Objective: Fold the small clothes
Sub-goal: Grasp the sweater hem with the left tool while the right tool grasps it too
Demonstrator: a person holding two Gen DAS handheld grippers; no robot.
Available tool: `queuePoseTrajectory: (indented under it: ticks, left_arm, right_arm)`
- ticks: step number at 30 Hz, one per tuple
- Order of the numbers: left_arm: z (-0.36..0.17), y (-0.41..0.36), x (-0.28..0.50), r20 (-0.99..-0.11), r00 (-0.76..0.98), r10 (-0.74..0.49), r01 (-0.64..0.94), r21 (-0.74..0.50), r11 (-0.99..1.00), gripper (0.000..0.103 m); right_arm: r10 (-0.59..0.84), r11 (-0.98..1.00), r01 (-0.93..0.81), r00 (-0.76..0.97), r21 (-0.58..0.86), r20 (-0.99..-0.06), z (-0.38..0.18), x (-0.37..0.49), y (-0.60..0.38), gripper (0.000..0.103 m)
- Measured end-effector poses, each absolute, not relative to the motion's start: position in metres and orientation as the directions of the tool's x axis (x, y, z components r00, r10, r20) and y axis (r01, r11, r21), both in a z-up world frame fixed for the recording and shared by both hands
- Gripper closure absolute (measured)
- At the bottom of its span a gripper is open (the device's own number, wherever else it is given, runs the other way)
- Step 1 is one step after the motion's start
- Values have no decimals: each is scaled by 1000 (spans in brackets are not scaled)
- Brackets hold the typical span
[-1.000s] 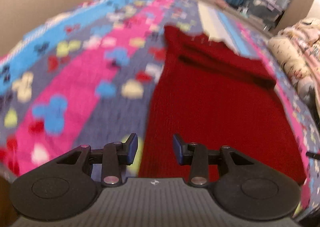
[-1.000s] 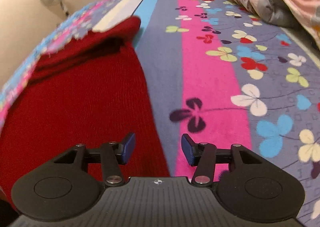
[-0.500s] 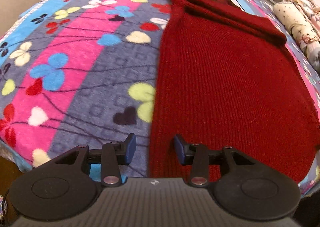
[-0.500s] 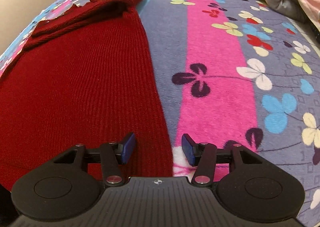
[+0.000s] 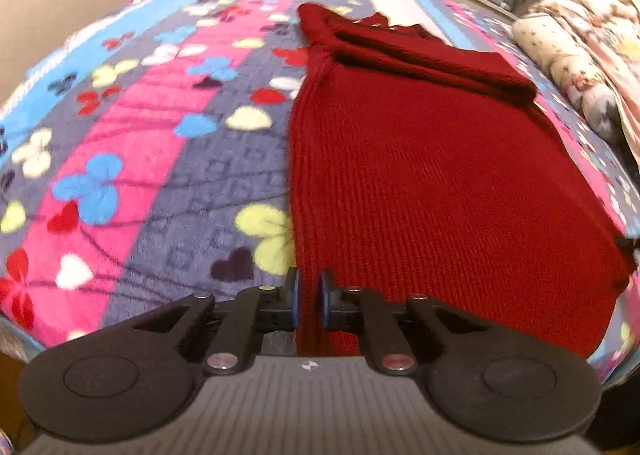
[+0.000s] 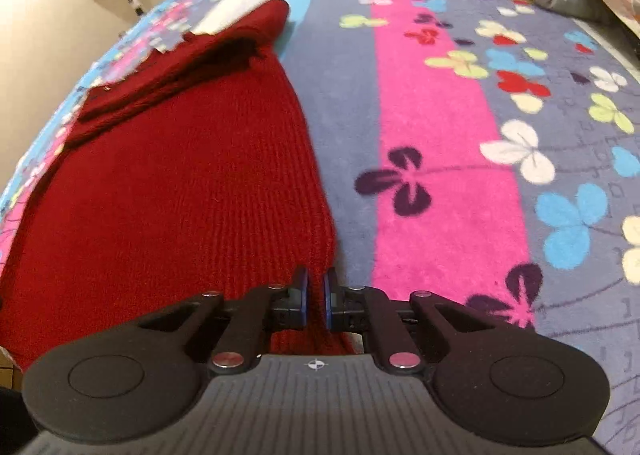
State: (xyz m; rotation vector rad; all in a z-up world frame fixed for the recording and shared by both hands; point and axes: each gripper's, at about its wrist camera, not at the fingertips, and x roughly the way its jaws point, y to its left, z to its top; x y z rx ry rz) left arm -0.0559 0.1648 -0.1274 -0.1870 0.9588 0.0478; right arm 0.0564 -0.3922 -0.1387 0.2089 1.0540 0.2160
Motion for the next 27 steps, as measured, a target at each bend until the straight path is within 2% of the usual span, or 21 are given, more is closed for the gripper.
queuePoseTrajectory:
  ticks: [1, 2, 3, 5, 8, 9, 10, 11, 14, 16, 19, 22, 23, 27]
  left_arm:
    - [-132, 166, -54, -831, 554, -54, -126, -147, 981, 82]
    - [-137, 165, -52, -848, 525, -69, -126, -158, 979, 71]
    - [-142, 164, -50, -865, 496, -78, -122, -158, 980, 65]
    - [-147, 157, -50, -881, 467, -73, -90, -129, 988, 64]
    - [-146, 153, -50, -877, 476, -62, -63, -104, 993, 68]
    - [-144, 154, -50, -872, 485, -64, -68, -111, 992, 86]
    - [-142, 154, -51, -864, 500, -60, -71, -110, 991, 91]
    - [-136, 155, -53, -850, 523, -61, -67, -112, 991, 91]
    - [-120, 157, -63, -802, 593, -75, -47, -127, 991, 91]
    - [-115, 157, -68, -785, 613, -94, -40, -149, 988, 91]
    - [-120, 157, -64, -812, 573, -112, -52, -172, 984, 90]
    - [-135, 153, -59, -860, 503, -81, -62, -129, 990, 87]
    - [-138, 151, -58, -867, 493, -74, -56, -116, 992, 84]
    - [-137, 149, -59, -866, 495, -70, -41, -104, 994, 83]
  right_arm:
    - [266, 962, -76, 467, 262, -843, -141, 57, -392, 87]
    - [261, 964, -79, 457, 253, -851, -144, 57, -390, 78]
    - [256, 966, -82, 446, 246, -858, -146, 57, -388, 67]
    - [253, 967, -87, 441, 240, -861, -149, 57, -386, 66]
    - [250, 968, -95, 440, 232, -862, -151, 57, -383, 65]
    - [249, 968, -103, 441, 227, -862, -151, 57, -382, 70]
    - [262, 965, -120, 443, 233, -857, -149, 56, -381, 78]
    - [270, 963, -128, 449, 238, -852, -146, 56, -380, 91]
    - [310, 949, -121, 504, 290, -806, -126, 52, -391, 92]
    - [315, 946, -107, 515, 305, -797, -122, 52, -398, 92]
    - [297, 954, -95, 456, 286, -839, -136, 53, -395, 91]
    - [251, 968, -128, 409, 217, -877, -147, 53, -382, 81]
    - [245, 969, -135, 409, 207, -879, -147, 54, -380, 81]
    - [236, 971, -133, 406, 199, -883, -147, 56, -379, 81]
